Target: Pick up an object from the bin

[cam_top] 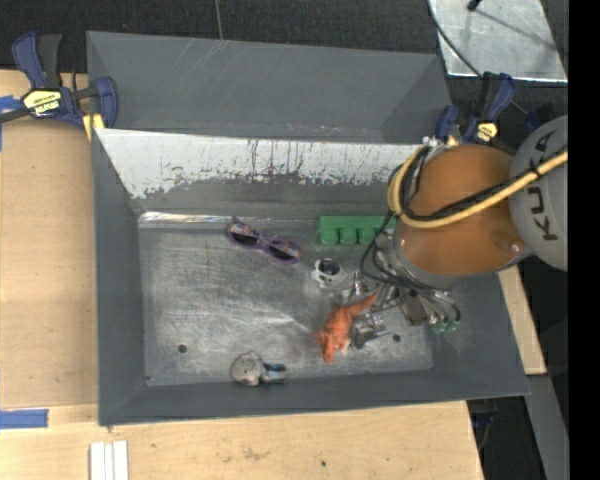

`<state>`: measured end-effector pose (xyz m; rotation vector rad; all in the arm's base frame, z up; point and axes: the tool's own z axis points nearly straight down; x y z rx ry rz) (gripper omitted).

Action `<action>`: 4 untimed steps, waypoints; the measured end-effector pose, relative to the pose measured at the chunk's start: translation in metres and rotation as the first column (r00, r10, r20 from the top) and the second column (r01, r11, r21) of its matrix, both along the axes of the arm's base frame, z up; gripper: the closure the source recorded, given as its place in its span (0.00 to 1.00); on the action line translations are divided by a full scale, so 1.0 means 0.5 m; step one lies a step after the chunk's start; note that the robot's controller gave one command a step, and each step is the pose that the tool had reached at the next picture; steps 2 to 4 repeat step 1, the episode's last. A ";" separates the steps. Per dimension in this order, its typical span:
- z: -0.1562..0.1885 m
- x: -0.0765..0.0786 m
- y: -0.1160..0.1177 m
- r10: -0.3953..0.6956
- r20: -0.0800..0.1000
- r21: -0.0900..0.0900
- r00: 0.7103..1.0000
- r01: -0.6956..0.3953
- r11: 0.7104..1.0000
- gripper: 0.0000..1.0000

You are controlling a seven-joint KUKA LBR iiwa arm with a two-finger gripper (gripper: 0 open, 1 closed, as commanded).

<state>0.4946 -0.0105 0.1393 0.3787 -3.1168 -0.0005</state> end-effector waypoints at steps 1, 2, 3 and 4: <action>0.035 0.000 0.000 -0.001 0.002 0.000 1.000 0.001 1.000 1.00; 0.035 0.000 0.000 -0.001 0.002 0.000 1.000 0.001 1.000 1.00; 0.035 0.000 0.000 -0.001 0.002 0.000 1.000 0.001 1.000 1.00; 0.035 0.000 0.000 -0.001 0.002 0.000 1.000 0.001 1.000 1.00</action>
Offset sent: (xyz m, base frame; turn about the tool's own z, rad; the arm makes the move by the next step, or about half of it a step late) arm -0.0001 -0.0001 0.0567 0.0000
